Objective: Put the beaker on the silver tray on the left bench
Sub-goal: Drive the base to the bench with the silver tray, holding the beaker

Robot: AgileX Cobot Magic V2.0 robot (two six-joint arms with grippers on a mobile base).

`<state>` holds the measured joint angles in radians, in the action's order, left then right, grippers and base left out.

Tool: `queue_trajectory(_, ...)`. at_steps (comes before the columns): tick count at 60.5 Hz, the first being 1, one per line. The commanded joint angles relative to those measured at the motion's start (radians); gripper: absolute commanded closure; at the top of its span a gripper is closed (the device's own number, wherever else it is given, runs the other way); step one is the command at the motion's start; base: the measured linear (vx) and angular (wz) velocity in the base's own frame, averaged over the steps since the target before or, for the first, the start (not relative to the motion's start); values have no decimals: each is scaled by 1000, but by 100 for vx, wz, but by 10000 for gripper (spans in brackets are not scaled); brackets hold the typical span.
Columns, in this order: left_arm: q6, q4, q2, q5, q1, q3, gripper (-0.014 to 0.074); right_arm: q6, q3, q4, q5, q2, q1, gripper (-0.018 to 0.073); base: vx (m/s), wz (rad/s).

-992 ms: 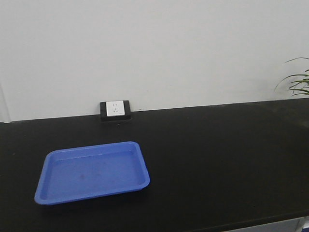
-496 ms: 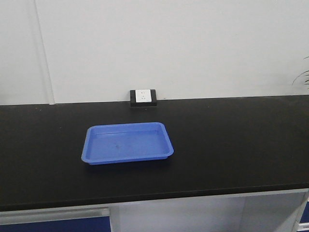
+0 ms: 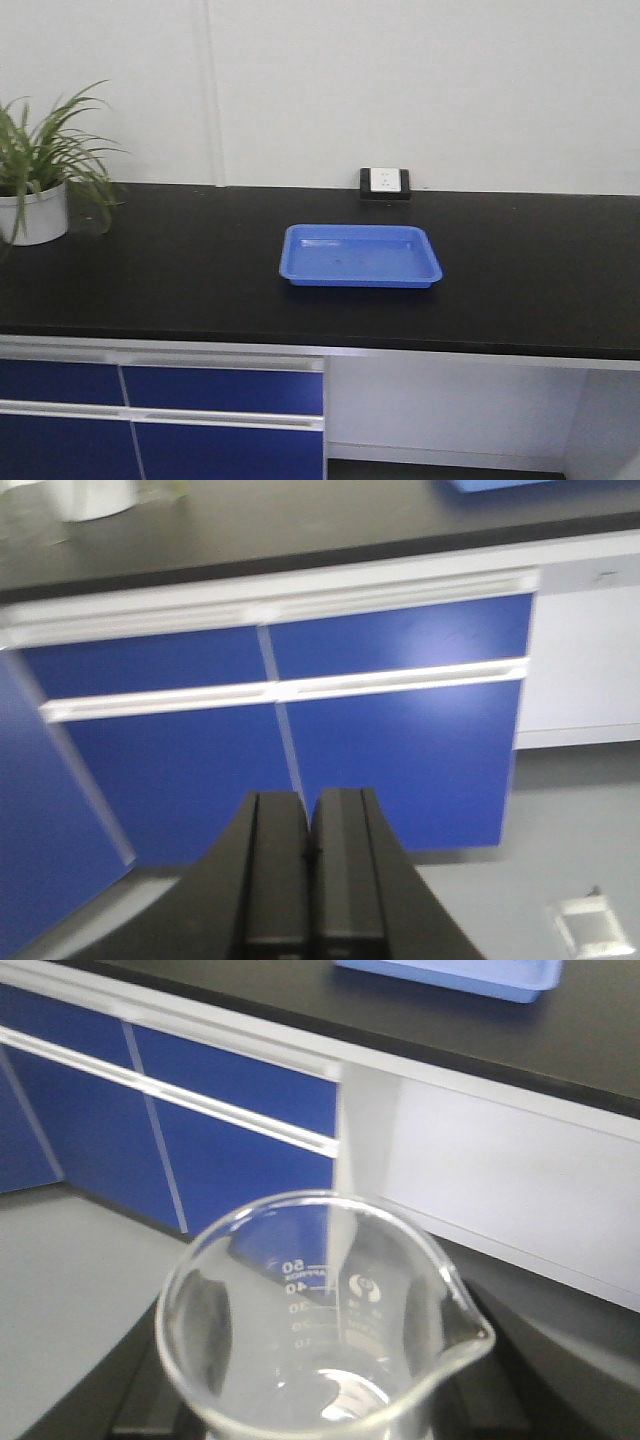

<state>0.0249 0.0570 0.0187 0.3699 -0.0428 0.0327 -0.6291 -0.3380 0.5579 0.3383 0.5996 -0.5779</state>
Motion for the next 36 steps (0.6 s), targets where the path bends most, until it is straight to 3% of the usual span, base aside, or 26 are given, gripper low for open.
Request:
queue_trajectory(1,-2,-3,7,-75,-7,20,595,2,-33,23,-62,-2,3,571,-31,50)
queue_trajectory(36,-2,-3,7,-75,-7,20,595,2,-33,23,-62,-2,3,571,-26,64)
